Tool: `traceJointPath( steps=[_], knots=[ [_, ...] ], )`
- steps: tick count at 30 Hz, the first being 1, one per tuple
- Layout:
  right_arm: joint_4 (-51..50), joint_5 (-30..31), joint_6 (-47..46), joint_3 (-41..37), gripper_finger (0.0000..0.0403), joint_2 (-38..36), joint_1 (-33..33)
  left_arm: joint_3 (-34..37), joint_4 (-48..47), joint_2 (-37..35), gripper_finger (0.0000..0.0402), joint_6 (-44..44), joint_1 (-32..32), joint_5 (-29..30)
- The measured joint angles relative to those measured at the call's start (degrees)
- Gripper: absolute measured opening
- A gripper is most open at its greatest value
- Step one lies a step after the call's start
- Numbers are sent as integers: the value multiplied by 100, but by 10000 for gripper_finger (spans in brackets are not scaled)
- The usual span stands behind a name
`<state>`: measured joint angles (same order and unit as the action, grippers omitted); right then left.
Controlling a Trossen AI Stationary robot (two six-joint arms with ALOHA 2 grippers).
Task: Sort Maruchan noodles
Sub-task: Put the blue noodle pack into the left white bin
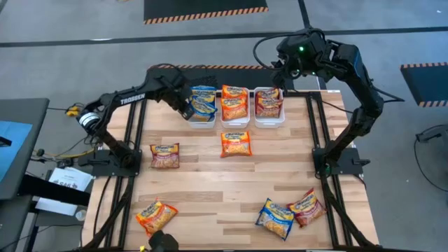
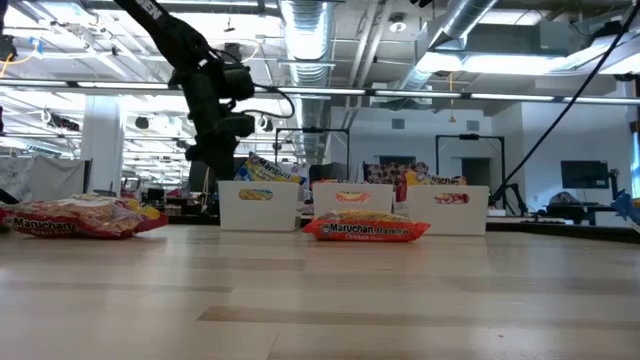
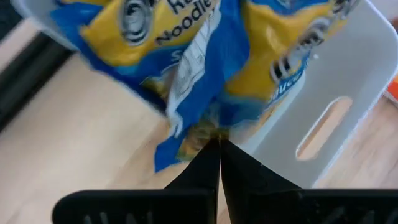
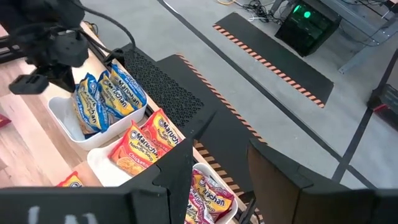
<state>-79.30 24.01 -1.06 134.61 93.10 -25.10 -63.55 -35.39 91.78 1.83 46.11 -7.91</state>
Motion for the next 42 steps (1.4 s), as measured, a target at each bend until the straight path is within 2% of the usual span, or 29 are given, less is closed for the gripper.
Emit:
traceJointPath(
  steps=[10, 14, 18, 24, 35, 42],
  knots=[
    [1, -7, 0, 0, 175, 0, -4, -12, 590, 300, 0, -338, -16, -630],
    [2, -4, 2, 0, 175, 0, -4, -24, 596, 439, 0, -417, -87, -705],
    [4, -4, 4, 0, 175, 0, -4, -33, 633, 689, 0, -466, -142, -1063],
    [29, -2, 8, 0, 175, 0, -17, -20, 771, 890, 0, -558, -190, -1132],
    [45, 0, 22, 0, 175, 0, -15, -33, 515, 941, 0, -560, 10, -206],
    [34, 0, 20, 0, 175, 0, -11, -94, 401, 692, 0, -461, 92, -376]
  ],
)
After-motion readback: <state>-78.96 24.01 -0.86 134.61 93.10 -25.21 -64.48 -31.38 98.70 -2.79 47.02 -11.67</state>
